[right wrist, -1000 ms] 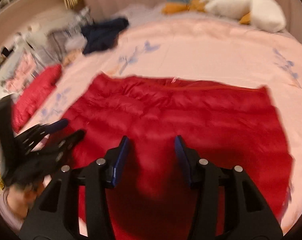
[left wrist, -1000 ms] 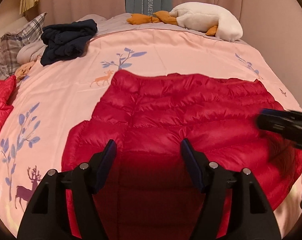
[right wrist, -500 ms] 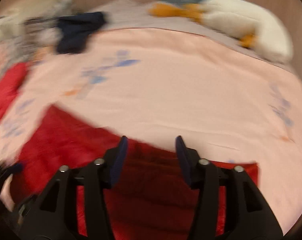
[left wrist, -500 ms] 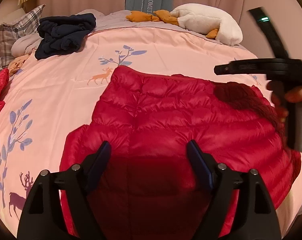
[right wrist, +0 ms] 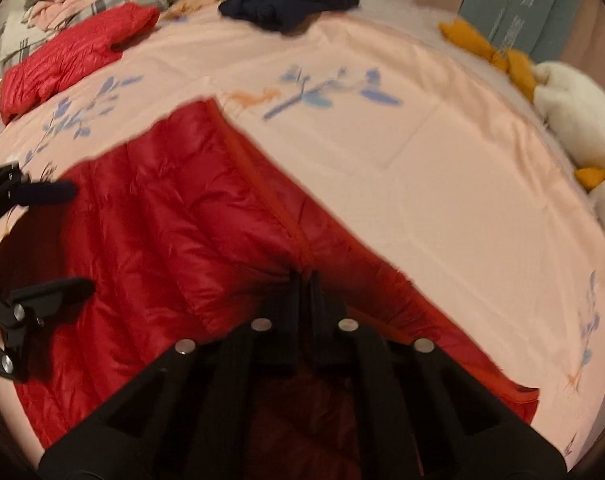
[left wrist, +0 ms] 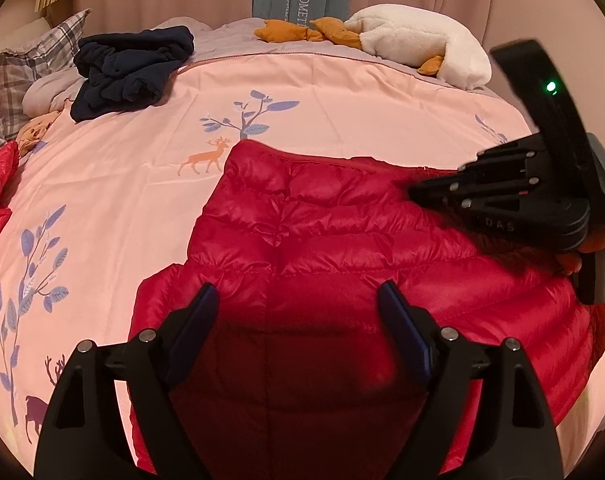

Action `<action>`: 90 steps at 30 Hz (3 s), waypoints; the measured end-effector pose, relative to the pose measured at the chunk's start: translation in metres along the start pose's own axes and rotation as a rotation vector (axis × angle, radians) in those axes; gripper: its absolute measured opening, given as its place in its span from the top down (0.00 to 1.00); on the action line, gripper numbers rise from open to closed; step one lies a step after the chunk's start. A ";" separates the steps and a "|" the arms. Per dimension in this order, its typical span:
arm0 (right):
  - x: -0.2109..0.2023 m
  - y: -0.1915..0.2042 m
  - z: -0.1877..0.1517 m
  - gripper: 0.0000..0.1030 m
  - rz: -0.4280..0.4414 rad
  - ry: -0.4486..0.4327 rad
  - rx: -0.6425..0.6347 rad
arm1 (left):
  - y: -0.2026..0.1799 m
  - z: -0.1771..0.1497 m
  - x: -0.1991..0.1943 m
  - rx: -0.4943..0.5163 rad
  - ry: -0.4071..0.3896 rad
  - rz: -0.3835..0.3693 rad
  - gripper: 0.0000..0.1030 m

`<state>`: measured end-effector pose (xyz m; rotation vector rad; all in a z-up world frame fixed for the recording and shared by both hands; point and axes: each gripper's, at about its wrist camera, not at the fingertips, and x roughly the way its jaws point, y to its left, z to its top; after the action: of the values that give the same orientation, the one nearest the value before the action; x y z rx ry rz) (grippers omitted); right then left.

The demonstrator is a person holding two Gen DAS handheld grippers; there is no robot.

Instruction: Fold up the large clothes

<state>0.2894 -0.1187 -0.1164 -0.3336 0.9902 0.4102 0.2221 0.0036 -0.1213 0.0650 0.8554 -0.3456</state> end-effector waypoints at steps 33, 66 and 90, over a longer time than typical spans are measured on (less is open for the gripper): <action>-0.038 -0.082 -0.077 0.51 -0.120 -0.102 0.478 | -0.024 0.044 0.062 0.007 0.085 0.080 0.15; -0.130 0.009 -0.232 0.37 -0.184 -0.248 0.648 | -0.026 -0.062 -0.043 -0.012 -0.026 0.072 0.13; -0.136 0.006 -0.254 0.37 -0.159 -0.248 0.699 | -0.012 -0.076 -0.055 -0.022 -0.013 0.089 0.13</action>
<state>0.0348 -0.2524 -0.1298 0.2655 0.7993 -0.0541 0.1303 0.0221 -0.1293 0.0796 0.8409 -0.2529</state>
